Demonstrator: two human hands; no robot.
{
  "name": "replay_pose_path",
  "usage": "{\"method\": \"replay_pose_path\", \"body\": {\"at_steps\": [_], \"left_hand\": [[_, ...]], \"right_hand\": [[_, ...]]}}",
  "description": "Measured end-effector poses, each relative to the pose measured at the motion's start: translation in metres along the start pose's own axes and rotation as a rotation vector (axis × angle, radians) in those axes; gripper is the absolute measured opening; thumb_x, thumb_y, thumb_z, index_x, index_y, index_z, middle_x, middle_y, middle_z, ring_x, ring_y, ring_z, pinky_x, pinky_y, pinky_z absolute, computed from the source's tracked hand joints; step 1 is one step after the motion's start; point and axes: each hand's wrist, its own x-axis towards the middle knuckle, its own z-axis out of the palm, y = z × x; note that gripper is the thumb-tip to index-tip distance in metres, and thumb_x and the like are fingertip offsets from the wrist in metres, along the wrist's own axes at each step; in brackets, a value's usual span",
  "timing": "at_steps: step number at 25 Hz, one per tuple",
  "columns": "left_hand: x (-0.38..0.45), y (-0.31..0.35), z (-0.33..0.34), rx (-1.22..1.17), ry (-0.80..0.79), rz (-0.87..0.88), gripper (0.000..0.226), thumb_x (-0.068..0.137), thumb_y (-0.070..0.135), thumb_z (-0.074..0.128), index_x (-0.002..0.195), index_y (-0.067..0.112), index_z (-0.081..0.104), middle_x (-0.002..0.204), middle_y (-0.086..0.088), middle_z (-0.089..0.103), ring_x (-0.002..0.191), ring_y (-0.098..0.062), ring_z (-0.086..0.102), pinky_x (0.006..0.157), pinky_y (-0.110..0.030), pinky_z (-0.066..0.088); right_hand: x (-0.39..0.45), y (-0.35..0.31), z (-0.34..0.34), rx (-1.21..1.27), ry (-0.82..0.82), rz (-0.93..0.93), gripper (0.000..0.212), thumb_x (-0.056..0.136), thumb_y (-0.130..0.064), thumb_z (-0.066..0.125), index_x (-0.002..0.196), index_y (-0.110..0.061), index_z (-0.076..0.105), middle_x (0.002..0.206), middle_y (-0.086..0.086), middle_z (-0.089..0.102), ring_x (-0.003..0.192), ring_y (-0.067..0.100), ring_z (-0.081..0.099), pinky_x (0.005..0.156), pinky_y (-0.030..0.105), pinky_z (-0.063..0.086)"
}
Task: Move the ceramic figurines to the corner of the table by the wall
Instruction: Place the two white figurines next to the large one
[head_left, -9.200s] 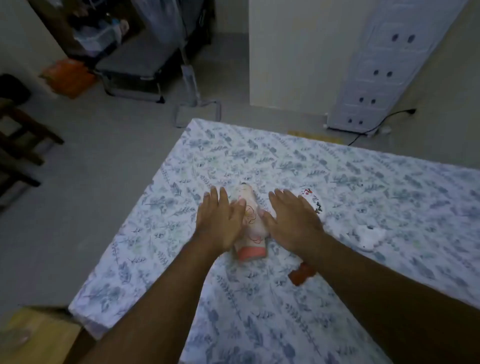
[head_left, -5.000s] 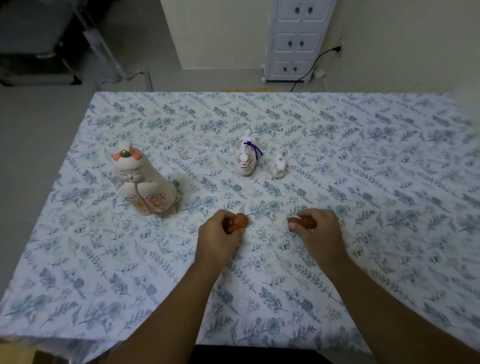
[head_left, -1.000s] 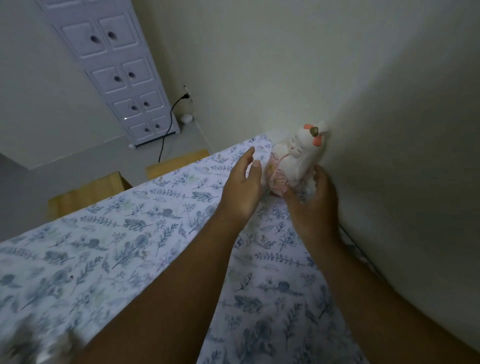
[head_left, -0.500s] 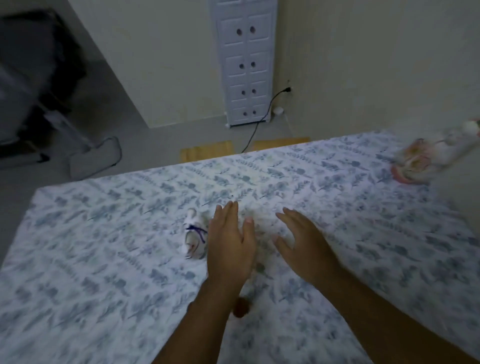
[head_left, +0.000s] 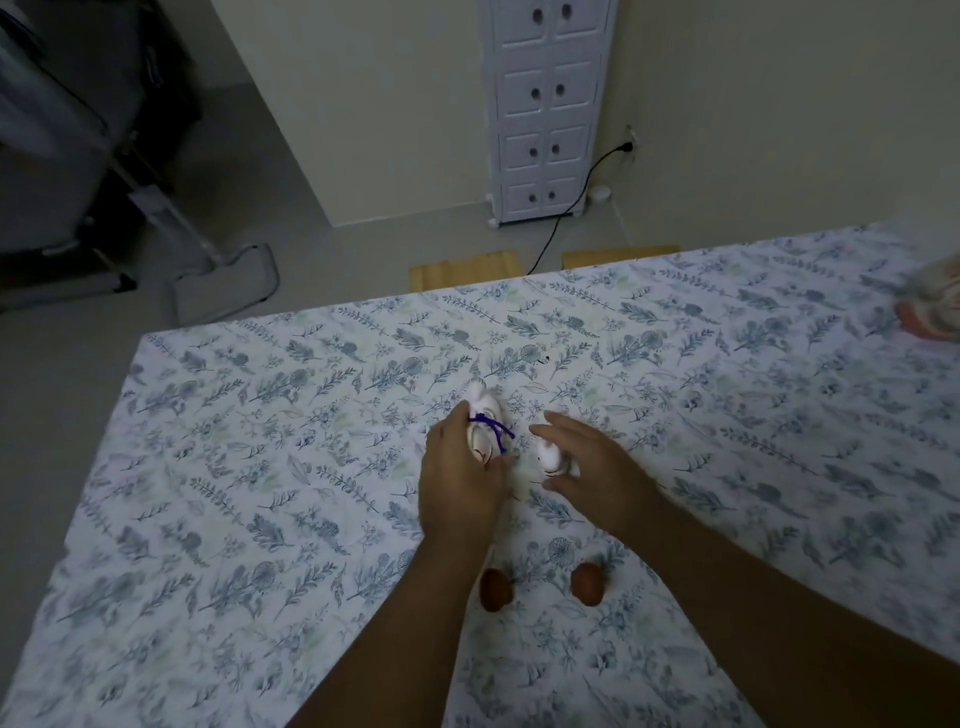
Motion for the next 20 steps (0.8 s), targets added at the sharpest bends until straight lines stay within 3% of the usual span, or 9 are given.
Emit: {"method": "replay_pose_path", "body": {"at_steps": [3,5,7,9,12,14,17,20], "left_hand": [[0.001,0.019,0.012,-0.077,-0.026,0.059,0.054,0.082,0.013,0.075,0.133,0.023,0.058,0.105,0.025,0.059,0.089,0.012,0.055,0.073,-0.004,0.04],[0.001,0.045,0.033,-0.108,-0.103,0.144,0.044,0.082,0.014,0.076,0.121,0.031,0.065,0.094,0.032,0.061,0.087,0.021,0.056,0.07,0.001,0.039],[0.002,0.083,0.065,-0.132,-0.184,0.228,0.04,0.081,0.015,0.078,0.11,0.04,0.067,0.092,0.028,0.065,0.091,0.016,0.059,0.073,0.001,0.04],[0.003,0.125,0.103,-0.117,-0.273,0.355,0.042,0.081,0.013,0.078,0.105,0.043,0.064,0.094,0.027,0.066,0.092,0.015,0.059,0.077,0.0,0.039],[0.001,0.19,0.177,-0.077,-0.405,0.499,0.044,0.082,0.011,0.079,0.123,0.023,0.068,0.118,0.008,0.068,0.106,0.003,0.056,0.089,0.0,0.035],[-0.004,0.235,0.228,-0.077,-0.499,0.537,0.052,0.081,0.009,0.081,0.131,0.013,0.065,0.127,-0.002,0.066,0.114,-0.009,0.057,0.09,0.004,0.029],[-0.01,0.289,0.287,-0.085,-0.532,0.676,0.046,0.076,-0.002,0.078,0.12,0.008,0.071,0.118,-0.015,0.071,0.104,-0.006,0.056,0.084,0.009,0.026],[-0.012,0.324,0.33,-0.095,-0.568,0.738,0.041,0.073,-0.006,0.077,0.113,0.006,0.073,0.11,-0.017,0.074,0.097,-0.011,0.06,0.08,0.003,0.032]], "right_hand": [[-0.009,0.017,-0.022,0.098,0.132,0.043,0.07,0.076,-0.012,0.088,0.139,-0.024,0.06,0.143,-0.007,0.053,0.134,0.008,0.045,0.11,0.02,0.038],[-0.019,0.039,-0.049,0.147,0.274,0.074,0.064,0.071,-0.015,0.091,0.129,-0.024,0.063,0.127,-0.011,0.057,0.115,0.001,0.053,0.098,0.005,0.039],[-0.034,0.068,-0.086,0.157,0.42,0.114,0.063,0.066,-0.016,0.095,0.122,-0.02,0.067,0.119,-0.009,0.058,0.107,0.001,0.055,0.091,0.0,0.036],[-0.051,0.101,-0.128,0.144,0.55,0.162,0.063,0.063,-0.014,0.096,0.12,-0.016,0.069,0.117,-0.005,0.059,0.108,0.008,0.056,0.094,0.005,0.038],[-0.083,0.159,-0.193,0.119,0.718,0.292,0.062,0.062,-0.01,0.097,0.118,-0.011,0.07,0.116,-0.002,0.058,0.111,0.016,0.055,0.096,0.026,0.047],[-0.105,0.201,-0.231,0.071,0.806,0.353,0.061,0.061,-0.01,0.097,0.115,-0.009,0.07,0.111,-0.002,0.058,0.108,0.019,0.056,0.092,0.033,0.05],[-0.126,0.25,-0.262,0.051,0.875,0.358,0.056,0.064,-0.012,0.096,0.113,-0.005,0.069,0.109,0.007,0.062,0.103,0.023,0.058,0.083,0.02,0.049],[-0.134,0.281,-0.271,0.105,0.922,0.345,0.055,0.066,-0.01,0.095,0.114,-0.006,0.068,0.111,0.013,0.063,0.098,0.012,0.058,0.079,0.008,0.048]]}}
